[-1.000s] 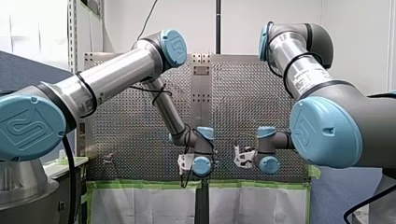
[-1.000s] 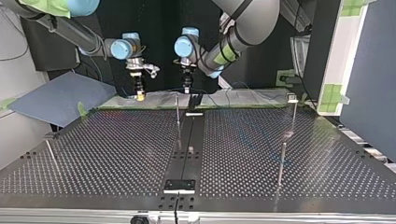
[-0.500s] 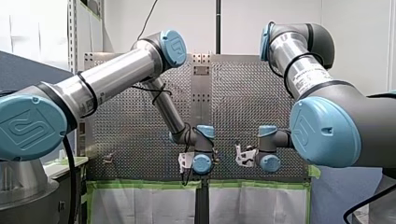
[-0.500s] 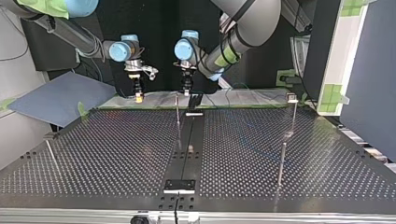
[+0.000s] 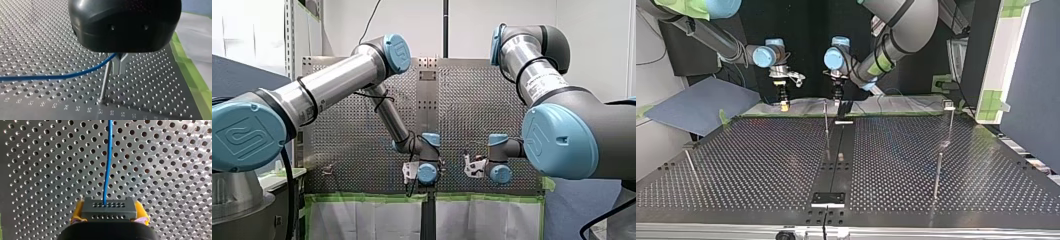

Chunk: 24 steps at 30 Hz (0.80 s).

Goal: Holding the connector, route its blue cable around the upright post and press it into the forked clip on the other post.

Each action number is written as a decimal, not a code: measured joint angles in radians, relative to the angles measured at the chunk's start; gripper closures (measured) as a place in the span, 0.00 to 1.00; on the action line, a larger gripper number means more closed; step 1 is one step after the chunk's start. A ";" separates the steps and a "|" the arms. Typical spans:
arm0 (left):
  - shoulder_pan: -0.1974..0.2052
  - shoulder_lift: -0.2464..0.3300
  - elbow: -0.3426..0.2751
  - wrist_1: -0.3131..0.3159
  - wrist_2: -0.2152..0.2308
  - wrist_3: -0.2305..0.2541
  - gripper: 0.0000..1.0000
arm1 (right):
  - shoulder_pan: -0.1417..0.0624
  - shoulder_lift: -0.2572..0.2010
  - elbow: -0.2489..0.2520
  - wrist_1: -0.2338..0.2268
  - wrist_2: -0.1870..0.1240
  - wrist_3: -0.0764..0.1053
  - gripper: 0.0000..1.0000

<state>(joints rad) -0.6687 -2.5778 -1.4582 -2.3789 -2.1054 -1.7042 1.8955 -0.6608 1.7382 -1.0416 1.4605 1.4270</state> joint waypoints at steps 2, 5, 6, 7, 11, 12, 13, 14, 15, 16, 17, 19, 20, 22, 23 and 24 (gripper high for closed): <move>0.003 -0.001 0.004 -0.003 0.001 0.000 1.00 | 0.000 0.000 -0.002 0.000 0.000 0.000 1.00; 0.008 -0.001 0.010 -0.007 0.005 0.000 1.00 | -0.002 0.000 -0.004 0.001 0.000 0.000 1.00; 0.009 -0.001 0.014 -0.009 0.007 0.000 1.00 | -0.002 0.000 -0.005 0.002 0.000 0.000 1.00; 0.010 -0.001 0.017 -0.012 0.008 0.000 1.00 | -0.003 0.000 -0.006 0.002 0.000 0.000 1.00; 0.015 -0.001 0.030 -0.030 0.015 0.000 1.00 | -0.005 0.000 -0.009 0.005 0.000 -0.001 1.00; 0.017 -0.001 0.034 -0.035 0.018 0.000 1.00 | -0.005 0.000 -0.010 0.006 0.000 -0.002 1.00; 0.018 -0.001 0.037 -0.038 0.019 0.000 1.00 | -0.006 0.000 -0.010 0.006 0.000 -0.002 1.00; 0.019 -0.001 0.040 -0.041 0.021 0.000 1.00 | -0.006 0.000 -0.011 0.007 0.000 -0.002 1.00; 0.020 -0.001 0.044 -0.044 0.024 0.000 1.00 | -0.006 0.001 -0.013 0.008 0.000 -0.003 1.00; 0.021 -0.001 0.046 -0.046 0.026 0.000 1.00 | -0.007 0.001 -0.014 0.008 0.000 -0.003 1.00; 0.022 -0.001 0.048 -0.048 0.028 0.000 1.00 | -0.008 0.001 -0.016 0.009 0.000 -0.003 1.00; 0.027 -0.001 0.051 -0.052 0.036 -0.001 1.00 | -0.009 0.002 -0.021 0.013 0.000 -0.003 1.00; 0.029 -0.001 0.052 -0.053 0.040 -0.002 1.00 | -0.010 0.002 -0.023 0.015 0.000 -0.003 1.00; 0.034 -0.001 0.056 -0.058 0.045 -0.003 1.00 | -0.011 0.002 -0.030 0.020 0.000 -0.003 1.00; 0.036 -0.001 0.057 -0.060 0.048 -0.004 1.00 | -0.012 0.002 -0.033 0.022 0.000 -0.003 1.00; 0.039 -0.001 0.059 -0.062 0.052 -0.005 1.00 | -0.012 0.003 -0.037 0.026 0.000 -0.003 1.00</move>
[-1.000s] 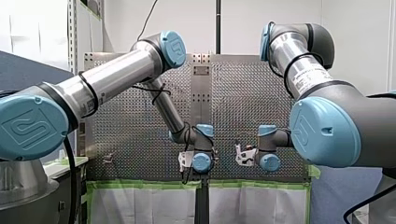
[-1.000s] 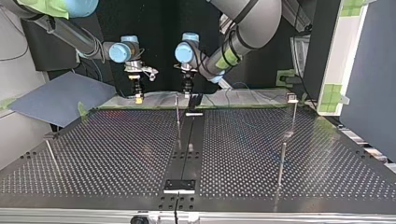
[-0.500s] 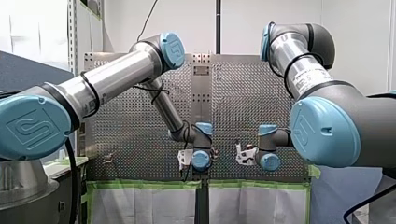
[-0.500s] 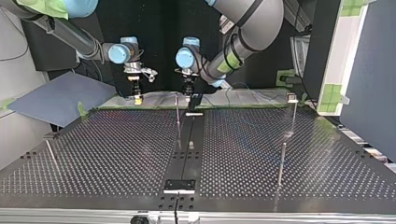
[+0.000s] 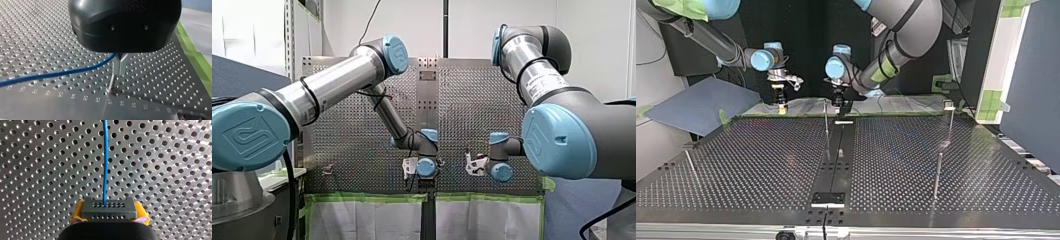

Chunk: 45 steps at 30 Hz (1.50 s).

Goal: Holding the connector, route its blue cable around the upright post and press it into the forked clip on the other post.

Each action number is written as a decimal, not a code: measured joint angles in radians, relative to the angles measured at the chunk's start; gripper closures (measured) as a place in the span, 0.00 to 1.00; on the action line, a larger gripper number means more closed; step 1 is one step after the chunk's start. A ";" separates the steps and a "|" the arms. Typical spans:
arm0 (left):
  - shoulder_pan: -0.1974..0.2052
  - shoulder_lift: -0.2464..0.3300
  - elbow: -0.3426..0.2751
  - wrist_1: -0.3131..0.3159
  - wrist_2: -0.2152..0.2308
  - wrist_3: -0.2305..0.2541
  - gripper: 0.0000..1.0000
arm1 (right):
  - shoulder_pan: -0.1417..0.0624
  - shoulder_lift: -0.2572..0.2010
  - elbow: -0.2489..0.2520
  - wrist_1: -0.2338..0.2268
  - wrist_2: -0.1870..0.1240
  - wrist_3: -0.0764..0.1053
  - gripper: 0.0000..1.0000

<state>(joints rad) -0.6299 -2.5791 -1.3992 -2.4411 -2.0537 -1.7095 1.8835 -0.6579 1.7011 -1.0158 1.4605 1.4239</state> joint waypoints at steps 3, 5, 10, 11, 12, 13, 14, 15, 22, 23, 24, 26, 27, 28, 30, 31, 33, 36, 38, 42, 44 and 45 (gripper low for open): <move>0.006 0.000 0.006 -0.008 0.007 -0.002 1.00 | 0.000 0.001 -0.012 0.011 0.000 -0.001 1.00; 0.009 0.000 0.010 -0.013 0.008 -0.002 1.00 | 0.000 0.002 -0.017 0.017 0.000 -0.004 1.00; 0.016 0.000 0.021 -0.025 0.014 -0.002 1.00 | -0.001 0.003 -0.029 0.026 0.000 -0.007 1.00; 0.018 0.000 0.023 -0.028 0.017 -0.002 1.00 | -0.001 0.003 -0.031 0.027 0.000 -0.007 1.00; 0.019 0.000 0.025 -0.031 0.019 -0.002 1.00 | -0.001 0.004 -0.033 0.029 0.000 -0.008 1.00; 0.021 0.000 0.026 -0.034 0.020 -0.002 1.00 | -0.002 0.004 -0.034 0.031 0.000 -0.008 1.00; 0.022 0.000 0.027 -0.036 0.021 -0.002 1.00 | -0.002 0.004 -0.036 0.033 0.000 -0.009 1.00; 0.024 0.000 0.028 -0.038 0.022 -0.002 1.00 | -0.003 0.004 -0.038 0.035 0.000 -0.010 1.00; 0.033 0.000 0.029 -0.041 0.024 -0.002 1.00 | -0.007 0.005 -0.043 0.040 0.000 -0.013 1.00; 0.034 0.000 0.029 -0.042 0.024 -0.002 1.00 | -0.008 0.005 -0.044 0.041 0.000 -0.014 1.00; 0.035 0.000 0.029 -0.042 0.025 -0.002 1.00 | -0.008 0.005 -0.045 0.041 0.000 -0.015 1.00; 0.037 0.000 0.029 -0.045 0.025 -0.002 1.00 | -0.009 0.005 -0.045 0.043 0.000 -0.016 1.00; 0.038 0.000 0.029 -0.047 0.025 -0.002 1.00 | -0.009 0.005 -0.046 0.043 0.000 -0.016 1.00; 0.038 0.000 0.029 -0.049 0.025 -0.002 1.00 | -0.009 0.005 -0.046 0.044 0.000 -0.016 1.00; 0.038 0.001 0.029 -0.053 0.028 0.000 0.80 | -0.009 0.005 -0.046 0.044 0.000 -0.018 1.00; 0.038 0.001 0.029 -0.054 0.031 0.001 0.64 | -0.009 0.005 -0.046 0.045 0.000 -0.018 1.00; 0.036 0.001 0.029 -0.058 0.043 0.007 0.36 | -0.009 0.005 -0.046 0.046 0.000 -0.020 1.00; 0.032 0.001 0.029 -0.074 0.064 0.022 0.00 | -0.009 0.006 -0.047 0.048 0.000 -0.023 1.00; 0.029 0.001 0.029 -0.086 0.069 0.027 0.00 | -0.009 0.006 -0.047 0.049 0.000 -0.024 1.00; 0.024 0.003 0.029 -0.121 0.065 0.040 0.00 | -0.008 0.006 -0.046 0.049 -0.003 -0.024 1.00; 0.021 0.002 0.029 -0.136 0.064 0.047 0.00 | -0.007 0.006 -0.046 0.049 -0.004 -0.024 1.00; 0.018 0.003 0.029 -0.143 0.064 0.051 0.00 | -0.006 0.006 -0.046 0.049 -0.004 -0.024 1.00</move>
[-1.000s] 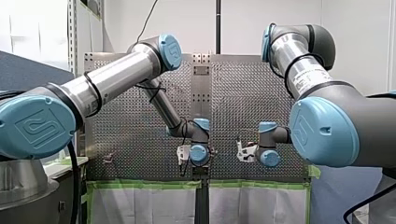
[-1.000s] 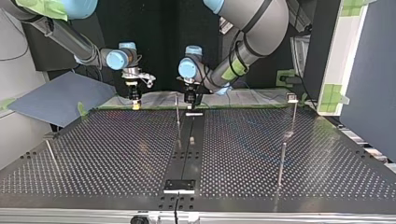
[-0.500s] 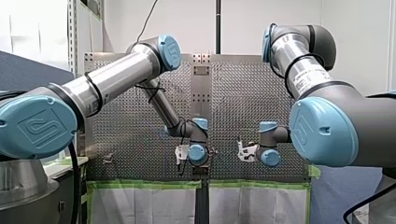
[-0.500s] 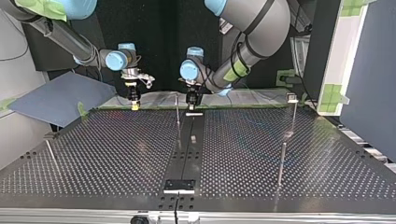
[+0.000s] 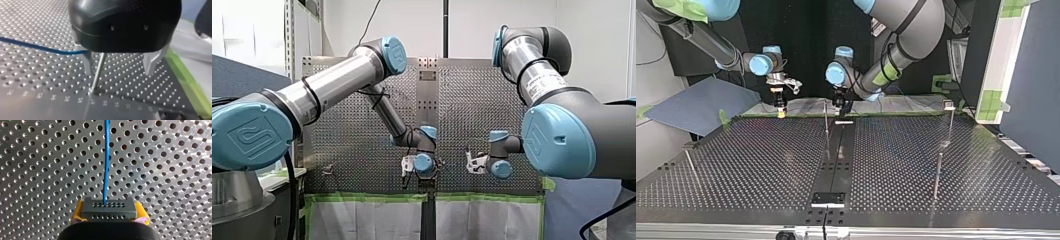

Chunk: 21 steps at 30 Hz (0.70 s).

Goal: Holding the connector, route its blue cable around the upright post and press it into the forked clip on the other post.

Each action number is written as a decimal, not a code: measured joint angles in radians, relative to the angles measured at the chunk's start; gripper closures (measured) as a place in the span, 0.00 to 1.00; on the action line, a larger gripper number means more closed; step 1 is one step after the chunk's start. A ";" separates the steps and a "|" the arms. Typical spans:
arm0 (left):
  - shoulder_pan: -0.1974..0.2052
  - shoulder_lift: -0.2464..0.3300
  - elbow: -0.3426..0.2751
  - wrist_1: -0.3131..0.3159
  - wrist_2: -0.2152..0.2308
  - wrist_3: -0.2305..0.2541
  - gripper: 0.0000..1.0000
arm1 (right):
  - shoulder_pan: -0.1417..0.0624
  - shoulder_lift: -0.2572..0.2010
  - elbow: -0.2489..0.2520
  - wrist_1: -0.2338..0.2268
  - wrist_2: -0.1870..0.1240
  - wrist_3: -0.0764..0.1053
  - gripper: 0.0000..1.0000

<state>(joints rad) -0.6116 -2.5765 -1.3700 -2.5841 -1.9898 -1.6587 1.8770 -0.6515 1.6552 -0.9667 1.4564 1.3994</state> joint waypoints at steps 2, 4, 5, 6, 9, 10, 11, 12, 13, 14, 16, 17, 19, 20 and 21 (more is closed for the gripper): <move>-0.004 0.000 0.000 -0.007 0.000 0.004 0.00 | 0.001 0.000 0.000 0.000 0.000 0.000 1.00; -0.010 0.002 0.000 -0.013 0.000 0.007 0.00 | 0.002 0.000 0.000 0.000 -0.001 0.000 1.00; -0.012 0.002 0.000 -0.015 0.000 0.007 0.00 | 0.003 0.000 0.000 0.000 -0.001 0.000 1.00; -0.016 0.004 -0.001 -0.017 0.001 0.008 0.00 | 0.003 0.000 0.000 0.000 -0.002 0.000 1.00; -0.026 0.009 -0.001 -0.025 0.001 0.010 0.00 | 0.003 0.000 0.000 0.000 -0.004 0.000 1.00; -0.029 0.012 -0.001 -0.028 0.001 0.010 0.00 | 0.003 0.000 0.000 0.000 -0.005 0.000 1.00; -0.032 0.015 -0.003 -0.031 0.001 0.011 0.00 | 0.003 0.000 0.000 0.001 -0.006 0.000 1.00; -0.036 0.021 -0.007 -0.035 0.000 0.011 0.00 | 0.004 0.000 0.000 0.001 -0.008 0.000 1.00; -0.039 0.027 -0.012 -0.037 -0.001 0.011 0.00 | 0.004 0.000 0.000 0.002 -0.008 0.000 1.00; -0.041 0.034 -0.017 -0.039 -0.002 0.011 0.00 | 0.004 0.000 0.000 0.003 -0.009 0.000 1.00; -0.044 0.051 -0.029 -0.041 -0.003 0.011 0.00 | 0.005 0.000 0.000 0.006 -0.009 0.000 1.00; -0.045 0.058 -0.032 -0.042 -0.004 0.011 0.00 | 0.005 0.000 0.000 0.007 -0.010 0.000 1.00; -0.047 0.069 -0.041 -0.046 -0.006 0.012 0.00 | 0.006 0.000 0.001 0.008 -0.010 0.000 1.00; -0.047 0.073 -0.045 -0.048 -0.007 0.012 0.00 | 0.006 0.000 0.001 0.009 -0.010 0.000 1.00; -0.048 0.078 -0.051 -0.049 -0.009 0.012 0.00 | 0.006 0.000 0.001 0.009 -0.011 0.000 1.00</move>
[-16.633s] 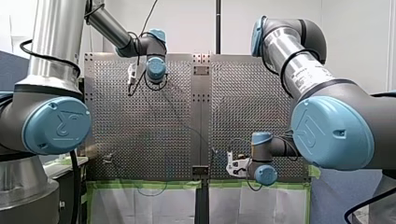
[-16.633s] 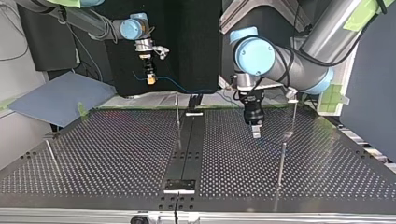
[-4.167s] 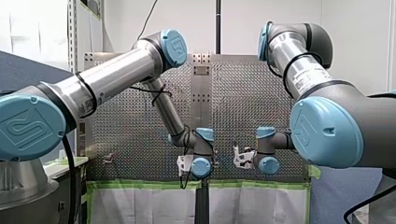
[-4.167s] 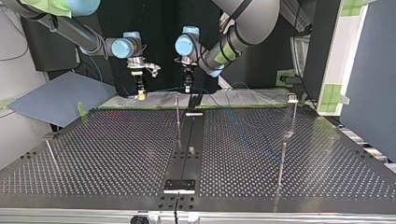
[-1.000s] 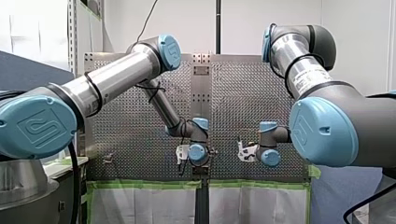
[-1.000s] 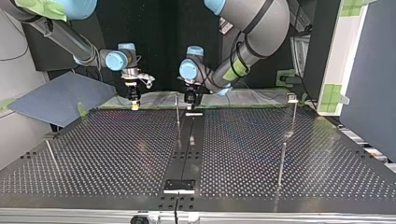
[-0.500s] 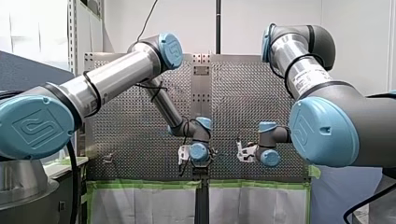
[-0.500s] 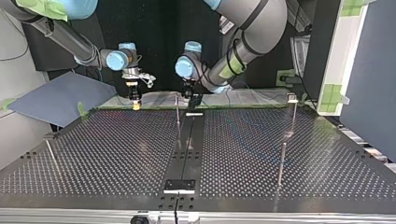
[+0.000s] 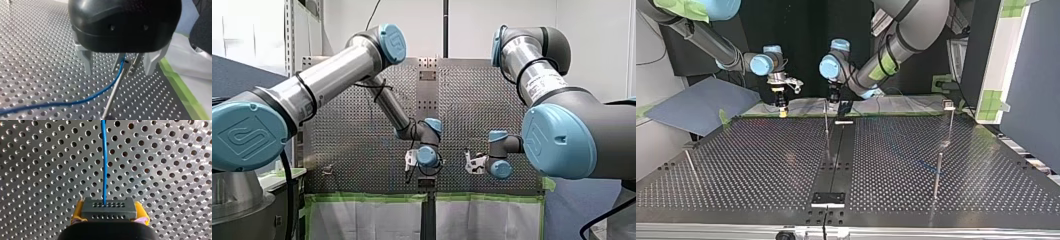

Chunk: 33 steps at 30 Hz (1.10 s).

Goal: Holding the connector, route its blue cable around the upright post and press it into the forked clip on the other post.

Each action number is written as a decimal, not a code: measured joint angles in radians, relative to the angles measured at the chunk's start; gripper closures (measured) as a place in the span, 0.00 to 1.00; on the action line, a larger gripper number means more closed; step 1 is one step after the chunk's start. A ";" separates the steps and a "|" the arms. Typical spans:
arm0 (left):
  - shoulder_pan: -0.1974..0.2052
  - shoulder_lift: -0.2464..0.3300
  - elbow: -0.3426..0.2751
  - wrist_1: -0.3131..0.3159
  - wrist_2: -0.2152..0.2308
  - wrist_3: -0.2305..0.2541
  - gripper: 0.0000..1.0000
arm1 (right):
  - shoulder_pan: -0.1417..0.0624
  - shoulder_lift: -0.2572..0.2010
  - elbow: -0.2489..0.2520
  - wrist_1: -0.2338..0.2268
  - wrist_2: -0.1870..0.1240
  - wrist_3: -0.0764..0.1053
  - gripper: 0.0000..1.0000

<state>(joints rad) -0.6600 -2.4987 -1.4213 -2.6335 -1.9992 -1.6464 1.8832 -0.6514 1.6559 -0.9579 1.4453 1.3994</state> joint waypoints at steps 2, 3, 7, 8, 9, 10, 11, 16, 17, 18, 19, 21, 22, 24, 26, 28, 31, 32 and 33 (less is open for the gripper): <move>-0.003 0.006 -0.009 -0.001 -0.002 0.000 0.00 | 0.000 0.000 0.000 0.000 -0.001 0.000 1.00; -0.004 0.008 -0.013 -0.001 -0.002 0.000 0.00 | 0.000 0.000 0.000 0.000 -0.001 0.000 1.00; -0.012 0.011 -0.021 -0.005 -0.001 0.001 0.00 | 0.001 0.000 0.000 0.001 -0.002 0.000 1.00; -0.014 0.011 -0.021 -0.007 -0.001 0.001 0.00 | 0.001 0.000 0.000 0.001 -0.002 0.000 1.00; -0.018 0.011 -0.022 -0.010 -0.002 0.001 0.00 | 0.001 0.000 0.000 0.002 -0.002 0.000 1.00; -0.020 0.011 -0.023 -0.011 -0.002 0.002 0.00 | 0.001 0.000 0.000 0.003 -0.002 0.000 1.00; -0.023 0.011 -0.023 -0.013 -0.003 0.002 0.00 | 0.001 0.000 0.000 0.004 -0.002 0.000 1.00; -0.039 0.012 -0.024 -0.015 -0.005 0.003 0.00 | 0.000 0.000 0.000 0.005 -0.002 0.001 1.00; -0.042 0.012 -0.025 -0.016 -0.006 0.003 0.00 | 0.000 0.000 0.000 0.005 -0.002 0.001 1.00; -0.044 0.012 -0.025 -0.016 -0.007 0.004 0.00 | 0.000 0.000 0.000 0.005 -0.002 0.001 1.00; -0.045 0.012 -0.025 -0.016 -0.008 0.004 0.00 | 0.000 0.000 0.000 0.005 -0.002 0.001 1.00; -0.048 0.012 -0.025 -0.016 -0.009 0.004 0.00 | 0.000 0.000 0.000 0.005 -0.002 0.002 1.00; -0.049 0.012 -0.025 -0.016 -0.009 0.004 0.00 | 0.000 0.000 0.000 0.004 -0.003 0.002 1.00; -0.051 0.012 -0.025 -0.017 -0.010 0.004 0.00 | -0.001 0.000 0.000 0.004 -0.005 0.003 1.00; -0.053 0.012 -0.025 -0.017 -0.010 0.004 0.00 | -0.001 0.000 0.000 0.004 -0.007 0.003 1.00; -0.054 0.012 -0.026 -0.017 -0.011 0.004 0.00 | -0.001 0.001 0.000 0.005 -0.009 0.004 1.00; -0.056 0.012 -0.026 -0.018 -0.011 0.003 0.00 | -0.001 0.001 0.000 0.005 -0.009 0.004 1.00; -0.057 0.012 -0.026 -0.018 -0.011 0.003 0.00 | -0.001 0.001 0.000 0.005 -0.009 0.004 1.00; -0.058 0.012 -0.026 -0.018 -0.011 0.003 0.00 | -0.002 0.001 0.000 0.005 -0.009 0.004 1.00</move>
<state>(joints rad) -0.7178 -2.4871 -1.4471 -2.6512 -2.0101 -1.6431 1.8816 -0.6502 1.6557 -0.9529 1.4360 1.4038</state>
